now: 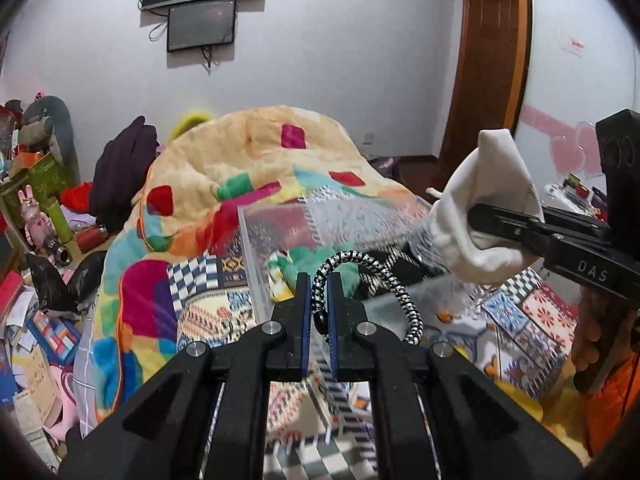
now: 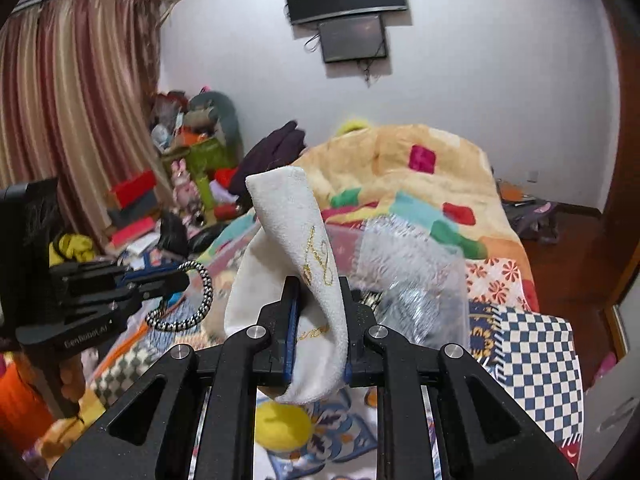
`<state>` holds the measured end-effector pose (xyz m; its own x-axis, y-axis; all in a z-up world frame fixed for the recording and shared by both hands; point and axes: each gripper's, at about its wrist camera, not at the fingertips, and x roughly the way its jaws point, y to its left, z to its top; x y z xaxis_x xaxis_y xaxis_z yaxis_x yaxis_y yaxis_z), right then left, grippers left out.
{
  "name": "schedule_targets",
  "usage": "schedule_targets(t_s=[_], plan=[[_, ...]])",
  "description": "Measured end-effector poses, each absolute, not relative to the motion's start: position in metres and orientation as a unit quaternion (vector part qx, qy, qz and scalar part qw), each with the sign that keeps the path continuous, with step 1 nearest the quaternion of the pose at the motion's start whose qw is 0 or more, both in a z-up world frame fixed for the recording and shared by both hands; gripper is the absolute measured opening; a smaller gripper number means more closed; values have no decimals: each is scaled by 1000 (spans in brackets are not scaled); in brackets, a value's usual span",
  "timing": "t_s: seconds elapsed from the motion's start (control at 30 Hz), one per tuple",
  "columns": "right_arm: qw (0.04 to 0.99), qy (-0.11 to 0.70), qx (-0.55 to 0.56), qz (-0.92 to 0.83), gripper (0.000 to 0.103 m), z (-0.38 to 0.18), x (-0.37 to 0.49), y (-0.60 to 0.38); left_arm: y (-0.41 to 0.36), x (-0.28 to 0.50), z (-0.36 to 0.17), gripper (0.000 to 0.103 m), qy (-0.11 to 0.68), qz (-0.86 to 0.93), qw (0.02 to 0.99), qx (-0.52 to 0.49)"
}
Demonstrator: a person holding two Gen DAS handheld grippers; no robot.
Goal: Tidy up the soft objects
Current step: 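Lift the cloth into the box with the right tool while the left tool drops the cord in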
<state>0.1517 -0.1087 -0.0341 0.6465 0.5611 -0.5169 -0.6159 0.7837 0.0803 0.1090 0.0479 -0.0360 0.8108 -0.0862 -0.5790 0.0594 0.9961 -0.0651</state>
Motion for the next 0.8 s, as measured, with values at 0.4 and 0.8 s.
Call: schedule_targets(t_s=[0.4, 0.8], plan=[[909, 293, -65, 291, 15, -51, 188, -95, 58, 154, -53, 6, 327, -10, 945, -25], [895, 333, -101, 280, 19, -77, 197, -85, 43, 169, -76, 6, 361, -19, 932, 3]])
